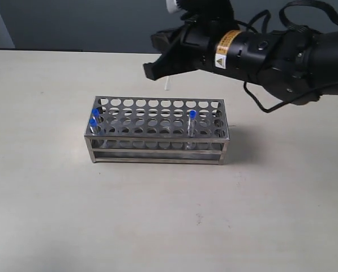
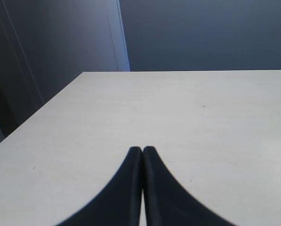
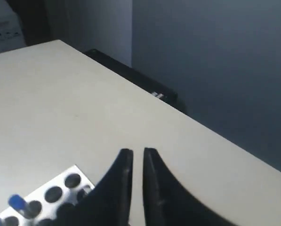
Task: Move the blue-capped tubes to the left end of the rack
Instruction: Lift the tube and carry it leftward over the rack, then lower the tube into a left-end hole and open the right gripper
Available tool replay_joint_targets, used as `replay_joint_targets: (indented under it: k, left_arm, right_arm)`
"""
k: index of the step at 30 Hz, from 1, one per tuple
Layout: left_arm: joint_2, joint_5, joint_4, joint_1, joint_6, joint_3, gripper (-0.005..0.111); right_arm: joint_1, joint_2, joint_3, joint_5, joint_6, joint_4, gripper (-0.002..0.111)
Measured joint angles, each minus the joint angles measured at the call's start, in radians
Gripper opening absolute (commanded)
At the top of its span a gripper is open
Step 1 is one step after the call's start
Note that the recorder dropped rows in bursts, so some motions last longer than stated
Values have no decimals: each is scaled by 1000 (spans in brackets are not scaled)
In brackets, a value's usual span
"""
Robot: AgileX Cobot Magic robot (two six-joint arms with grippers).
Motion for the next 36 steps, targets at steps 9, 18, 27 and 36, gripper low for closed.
replay_joint_targets:
  k: [9, 18, 27, 36]
  left_arm:
    - [0, 0, 0, 0, 0, 0, 0]
    - [0, 0, 0, 0, 0, 0, 0]
    - [0, 0, 0, 0, 0, 0, 0]
    - [0, 0, 0, 0, 0, 0, 0]
  right_arm:
    - [90, 121, -184, 18, 22, -3, -1]
    - [146, 279, -335, 23, 55, -3, -1]
    - [167, 379, -431, 100, 105, -50, -1]
    - [173, 422, -457, 113, 129, -62, -1]
